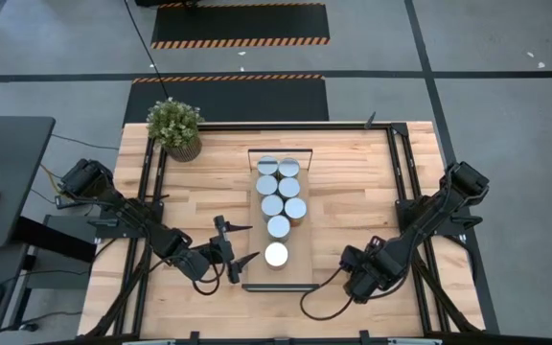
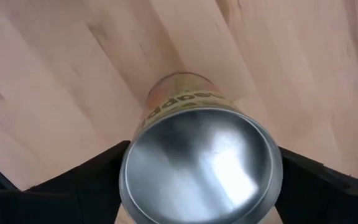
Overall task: Pick and place cans onto a shelf
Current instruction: Put the canned pineapple on the shelf
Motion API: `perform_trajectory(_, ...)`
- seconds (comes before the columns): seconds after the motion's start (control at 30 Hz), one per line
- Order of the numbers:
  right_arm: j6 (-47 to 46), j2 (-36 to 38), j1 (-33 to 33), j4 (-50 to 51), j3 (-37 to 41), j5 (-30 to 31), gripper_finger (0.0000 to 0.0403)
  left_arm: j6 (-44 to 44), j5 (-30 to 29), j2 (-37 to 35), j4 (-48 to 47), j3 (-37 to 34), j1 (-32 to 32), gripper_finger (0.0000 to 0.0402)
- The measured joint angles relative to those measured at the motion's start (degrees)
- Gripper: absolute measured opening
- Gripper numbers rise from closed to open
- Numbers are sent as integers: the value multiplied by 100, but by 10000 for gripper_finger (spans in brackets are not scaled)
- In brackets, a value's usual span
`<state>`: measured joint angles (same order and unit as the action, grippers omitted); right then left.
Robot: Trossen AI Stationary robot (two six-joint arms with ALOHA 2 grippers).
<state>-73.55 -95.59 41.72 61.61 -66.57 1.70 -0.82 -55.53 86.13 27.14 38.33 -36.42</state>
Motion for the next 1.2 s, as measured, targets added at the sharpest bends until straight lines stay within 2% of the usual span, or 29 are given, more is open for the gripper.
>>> perform_trajectory(0.1,16,2,17,32,-2,-43,321,7,0,0,0,-2,0,357)
perform_trajectory(0.27,340,69,-105,182,-23,-25,321,18,-203,0,7,-2,0,357)
perform_trajectory(0.47,1192,138,-563,1095,-801,707,328,13,-271,-2,7,-2,-2,357)
perform_trajectory(0.6,1943,138,-891,1140,-1224,1030,327,-155,-201,-4,3,-2,-2,357)
perform_trajectory(0.73,2687,138,-1214,1134,-1434,1278,328,-438,156,-4,0,-2,-2,357)
perform_trajectory(1.0,4051,116,-1840,259,-1488,1027,328,-889,241,-4,2,-2,-2,357)
perform_trajectory(1.2,4580,92,-2082,-287,-1488,1011,329,-1416,243,-7,0,-2,-3,357)
